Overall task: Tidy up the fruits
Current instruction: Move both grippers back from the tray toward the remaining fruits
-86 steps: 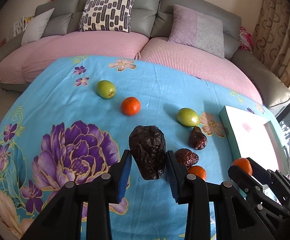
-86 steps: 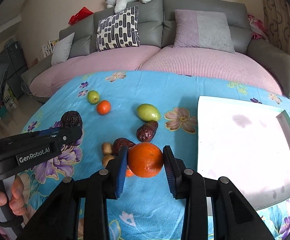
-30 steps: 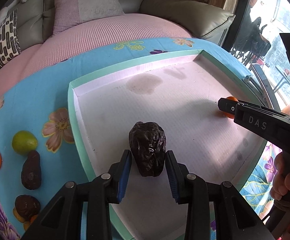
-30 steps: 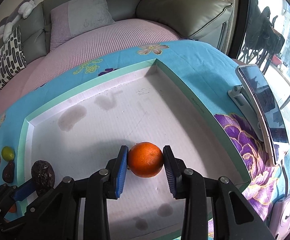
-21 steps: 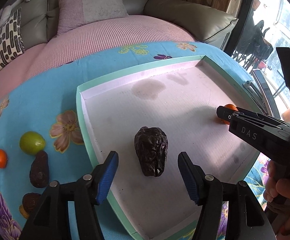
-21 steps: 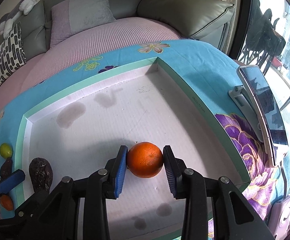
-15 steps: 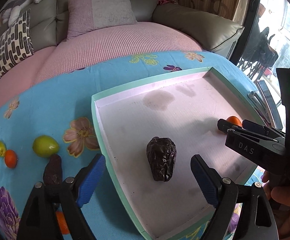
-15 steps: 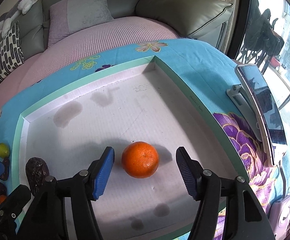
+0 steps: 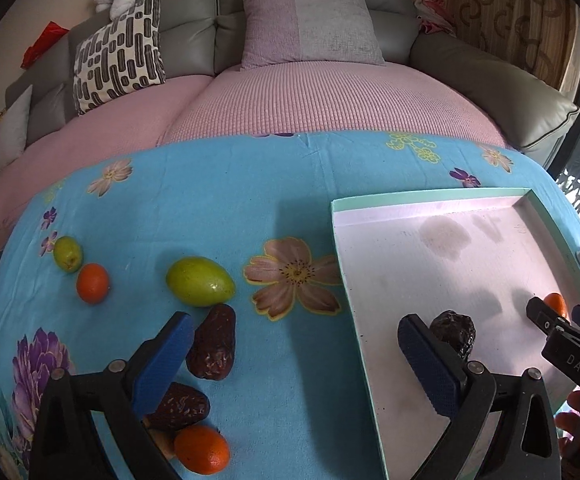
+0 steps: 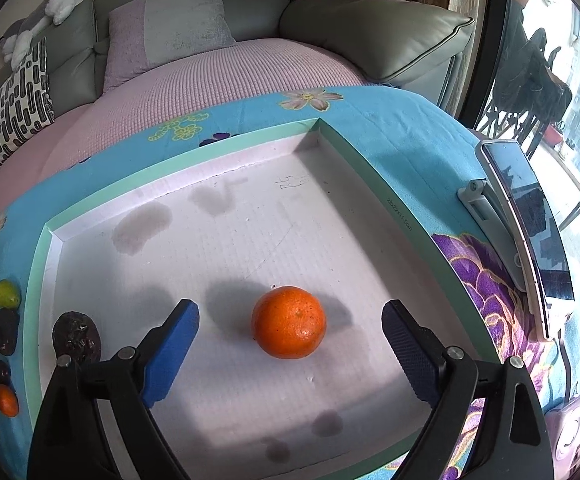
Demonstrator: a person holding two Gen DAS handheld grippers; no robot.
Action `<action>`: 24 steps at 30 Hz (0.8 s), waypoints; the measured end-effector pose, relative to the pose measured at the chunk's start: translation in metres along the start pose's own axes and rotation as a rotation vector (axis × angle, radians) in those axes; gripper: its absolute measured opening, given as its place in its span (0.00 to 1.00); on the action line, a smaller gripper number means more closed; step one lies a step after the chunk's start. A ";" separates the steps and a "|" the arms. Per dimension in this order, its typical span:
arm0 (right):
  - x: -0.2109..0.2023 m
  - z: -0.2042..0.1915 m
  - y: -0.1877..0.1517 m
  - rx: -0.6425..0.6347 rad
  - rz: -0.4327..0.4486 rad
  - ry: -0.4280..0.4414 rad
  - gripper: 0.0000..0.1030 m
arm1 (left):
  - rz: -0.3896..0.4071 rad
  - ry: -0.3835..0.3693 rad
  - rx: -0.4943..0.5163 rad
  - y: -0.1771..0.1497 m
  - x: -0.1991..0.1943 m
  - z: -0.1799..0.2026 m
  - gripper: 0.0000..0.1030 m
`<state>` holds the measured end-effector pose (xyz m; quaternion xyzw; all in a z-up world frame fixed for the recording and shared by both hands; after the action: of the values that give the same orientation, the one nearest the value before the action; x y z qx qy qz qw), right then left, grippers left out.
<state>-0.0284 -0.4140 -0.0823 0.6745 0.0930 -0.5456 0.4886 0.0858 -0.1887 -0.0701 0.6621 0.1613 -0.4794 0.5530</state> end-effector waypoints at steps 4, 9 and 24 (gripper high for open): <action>-0.007 -0.002 0.005 0.006 0.030 0.009 0.91 | -0.019 0.035 -0.030 -0.002 0.002 -0.019 1.00; -0.014 -0.004 0.009 0.017 0.052 0.025 0.91 | -0.054 0.078 -0.024 -0.008 0.001 -0.040 1.00; -0.040 -0.050 0.014 0.028 0.099 0.152 0.91 | -0.055 0.270 -0.114 -0.021 -0.036 -0.159 1.00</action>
<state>-0.0028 -0.3667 -0.0447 0.7245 0.0883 -0.4693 0.4970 0.1249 -0.0293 -0.0639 0.6834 0.2793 -0.3908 0.5498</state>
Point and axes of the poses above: each gripper's, at about its wrist camera, not at the fingertips, and x roughly the way its jaws point, z to its right, y to its top, the point moved 9 cm from there along x, roughly the way its jaws point, and after that the axes turned 6 degrees about -y, right-handed, at the moved point
